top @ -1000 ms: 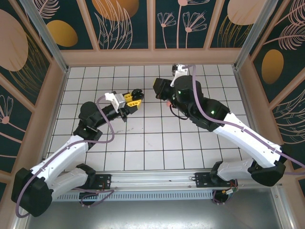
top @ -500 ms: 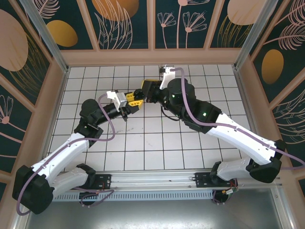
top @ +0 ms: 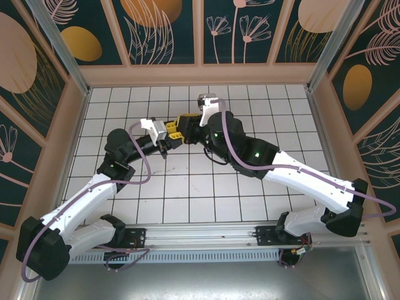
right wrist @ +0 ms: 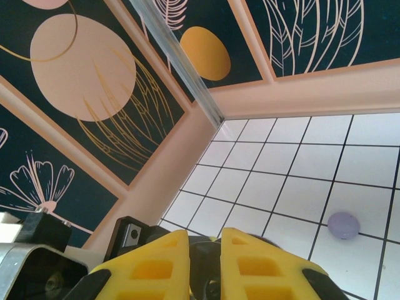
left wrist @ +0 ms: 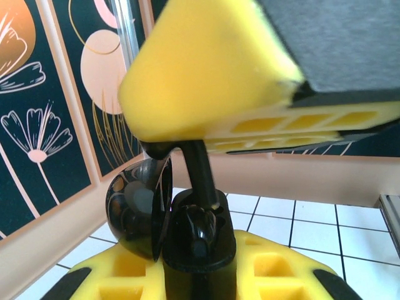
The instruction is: Insert the wireless bluetooth earbuds into the charging case
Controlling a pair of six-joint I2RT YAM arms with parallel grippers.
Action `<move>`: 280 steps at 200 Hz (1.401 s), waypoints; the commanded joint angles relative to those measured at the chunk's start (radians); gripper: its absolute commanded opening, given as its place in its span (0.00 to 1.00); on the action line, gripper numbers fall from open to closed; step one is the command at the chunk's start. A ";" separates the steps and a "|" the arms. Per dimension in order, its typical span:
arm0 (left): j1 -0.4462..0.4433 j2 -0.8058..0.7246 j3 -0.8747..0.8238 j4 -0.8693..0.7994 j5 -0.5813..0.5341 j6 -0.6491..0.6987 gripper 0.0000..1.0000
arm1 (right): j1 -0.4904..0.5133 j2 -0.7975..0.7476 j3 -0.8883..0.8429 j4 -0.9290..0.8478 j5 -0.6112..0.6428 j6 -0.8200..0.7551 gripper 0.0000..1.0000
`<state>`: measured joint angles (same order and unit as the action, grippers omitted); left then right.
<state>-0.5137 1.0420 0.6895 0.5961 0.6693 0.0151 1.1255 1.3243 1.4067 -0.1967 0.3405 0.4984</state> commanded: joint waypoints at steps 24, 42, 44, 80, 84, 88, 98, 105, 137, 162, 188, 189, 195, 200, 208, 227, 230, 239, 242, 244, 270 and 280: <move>-0.006 -0.005 0.035 0.004 0.013 0.006 0.00 | 0.023 -0.069 -0.051 0.064 0.063 -0.036 0.14; -0.006 -0.005 0.036 0.004 0.013 0.005 0.00 | 0.023 -0.085 -0.065 0.079 0.077 -0.038 0.14; -0.006 -0.004 0.037 0.004 0.013 0.006 0.00 | 0.023 -0.088 -0.068 0.081 0.079 -0.038 0.14; -0.006 -0.003 0.037 0.004 0.019 0.000 0.00 | 0.023 -0.112 -0.082 0.110 0.103 -0.052 0.14; -0.006 -0.003 0.036 0.004 0.019 0.001 0.00 | 0.023 -0.111 -0.080 0.108 0.104 -0.053 0.14; -0.006 -0.003 0.038 0.004 0.019 -0.001 0.00 | 0.023 -0.109 -0.078 0.107 0.104 -0.055 0.14; -0.006 -0.002 0.038 0.006 0.021 -0.002 0.00 | 0.023 -0.105 -0.074 0.103 0.104 -0.058 0.14; -0.006 -0.002 0.039 0.007 0.021 -0.003 0.00 | 0.023 -0.101 -0.072 0.102 0.103 -0.058 0.14; -0.006 0.003 0.046 0.013 0.026 -0.012 0.00 | 0.024 -0.080 -0.071 0.103 0.101 -0.061 0.14; -0.006 0.004 0.049 0.014 0.029 -0.015 0.00 | 0.020 -0.067 -0.073 0.100 0.101 -0.060 0.14; -0.006 0.001 0.050 0.017 0.033 -0.018 0.00 | 0.014 -0.053 -0.077 0.100 0.093 -0.055 0.14; -0.006 0.001 0.050 0.018 0.034 -0.019 0.00 | 0.013 -0.053 -0.077 0.100 0.092 -0.055 0.14; -0.006 0.001 0.050 0.018 0.034 -0.019 0.00 | 0.012 -0.050 -0.077 0.099 0.092 -0.054 0.14; -0.006 0.000 0.050 0.018 0.034 -0.019 0.00 | 0.010 -0.048 -0.078 0.098 0.092 -0.052 0.14; -0.006 -0.002 0.050 0.018 0.035 -0.020 0.00 | 0.007 -0.045 -0.082 0.098 0.088 -0.050 0.14; -0.006 -0.003 0.050 0.019 0.035 -0.020 0.00 | -0.003 -0.039 -0.090 0.098 0.077 -0.040 0.14; -0.006 -0.004 0.050 0.019 0.034 -0.020 0.00 | -0.004 -0.037 -0.091 0.098 0.075 -0.039 0.14; -0.006 -0.005 0.050 0.019 0.034 -0.019 0.00 | -0.007 -0.035 -0.096 0.096 0.076 -0.037 0.14; -0.006 -0.005 0.051 0.019 0.034 -0.020 0.00 | -0.007 -0.034 -0.098 0.095 0.076 -0.036 0.13; -0.006 -0.005 0.051 0.019 0.035 -0.019 0.00 | -0.008 -0.034 -0.100 0.095 0.075 -0.036 0.13; -0.006 -0.010 0.049 0.020 0.031 -0.019 0.00 | -0.015 -0.033 -0.113 0.087 0.072 -0.032 0.13; -0.006 -0.011 0.049 0.020 0.030 -0.017 0.00 | -0.015 -0.033 -0.117 0.080 0.073 -0.034 0.13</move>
<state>-0.5137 1.0435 0.7055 0.5743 0.6762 0.0063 1.1198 1.2819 1.3125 -0.1146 0.4183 0.4541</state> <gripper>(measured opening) 0.218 0.134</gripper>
